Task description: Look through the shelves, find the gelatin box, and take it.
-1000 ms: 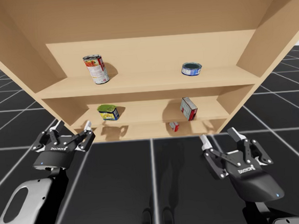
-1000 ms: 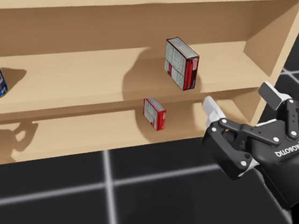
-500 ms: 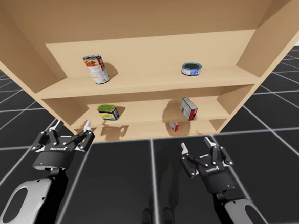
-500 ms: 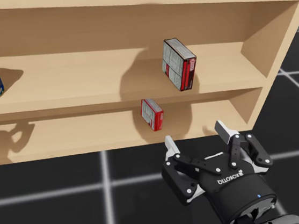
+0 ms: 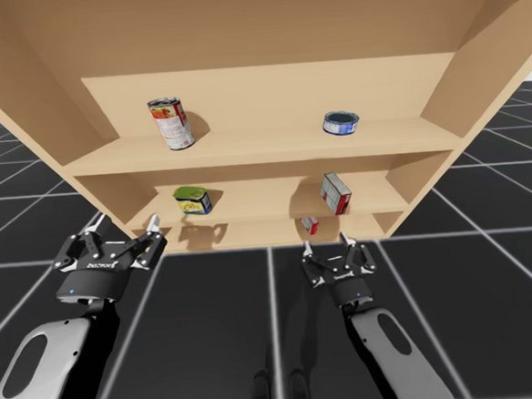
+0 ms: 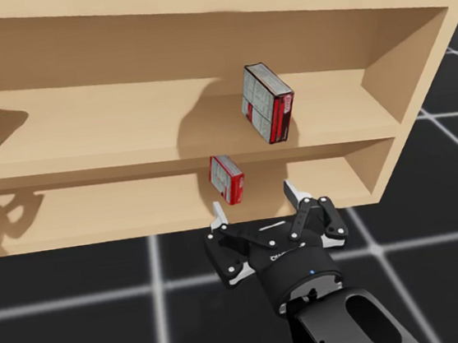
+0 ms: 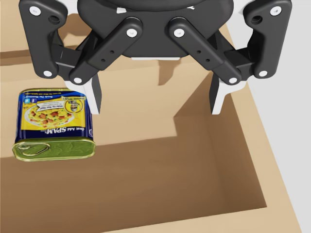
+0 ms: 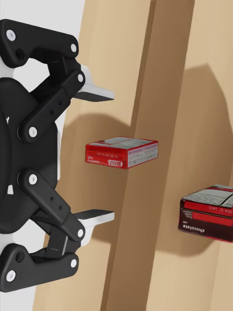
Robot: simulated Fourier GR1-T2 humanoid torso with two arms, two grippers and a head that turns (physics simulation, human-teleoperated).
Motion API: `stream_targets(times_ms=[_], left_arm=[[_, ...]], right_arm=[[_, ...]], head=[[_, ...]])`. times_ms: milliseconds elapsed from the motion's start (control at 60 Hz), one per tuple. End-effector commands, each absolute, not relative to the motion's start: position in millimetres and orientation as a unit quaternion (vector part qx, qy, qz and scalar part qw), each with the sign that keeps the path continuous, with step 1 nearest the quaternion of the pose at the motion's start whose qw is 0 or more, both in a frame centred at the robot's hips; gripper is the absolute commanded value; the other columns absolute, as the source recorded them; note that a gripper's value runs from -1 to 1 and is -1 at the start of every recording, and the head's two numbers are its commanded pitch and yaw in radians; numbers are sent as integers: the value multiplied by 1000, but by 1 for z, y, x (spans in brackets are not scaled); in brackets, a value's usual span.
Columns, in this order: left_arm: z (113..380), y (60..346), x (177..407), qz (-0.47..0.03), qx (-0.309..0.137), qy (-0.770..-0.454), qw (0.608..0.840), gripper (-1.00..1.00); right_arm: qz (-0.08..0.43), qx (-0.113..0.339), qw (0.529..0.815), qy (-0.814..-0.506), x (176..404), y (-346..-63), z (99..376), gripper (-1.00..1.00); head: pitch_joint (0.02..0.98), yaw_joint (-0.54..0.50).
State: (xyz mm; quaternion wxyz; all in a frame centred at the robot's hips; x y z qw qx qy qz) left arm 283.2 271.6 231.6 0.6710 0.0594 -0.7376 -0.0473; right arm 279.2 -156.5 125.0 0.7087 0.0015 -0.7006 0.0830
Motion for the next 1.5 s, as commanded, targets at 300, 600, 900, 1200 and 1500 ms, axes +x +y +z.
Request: stream_targets(times_ms=[300,600,900,1200,1500], left_arm=[[231,272,284,-47,59,-737,672,-1000],[231,273,284,-47,57,-736,673,-1000],[232,273,284,-46,57,-736,673,-1000],[231,273,284,-47,59,-736,673,-1000],[231,273,284,-47,59,-736,673,-1000]], right_arm=[[85,-4,724,-685,328,-148,113,-1000],[96,-5,734,-672,352,-141,103,-1000],[88,12,750,-656,369,-142,97,-1000],[81,28,754,-651,368,-146,98,1000],[74,30,744,-664,349,-161,115,1000]], head=[[724,-215],[722,-218],[722,-218],[721,-222],[709,-226]])
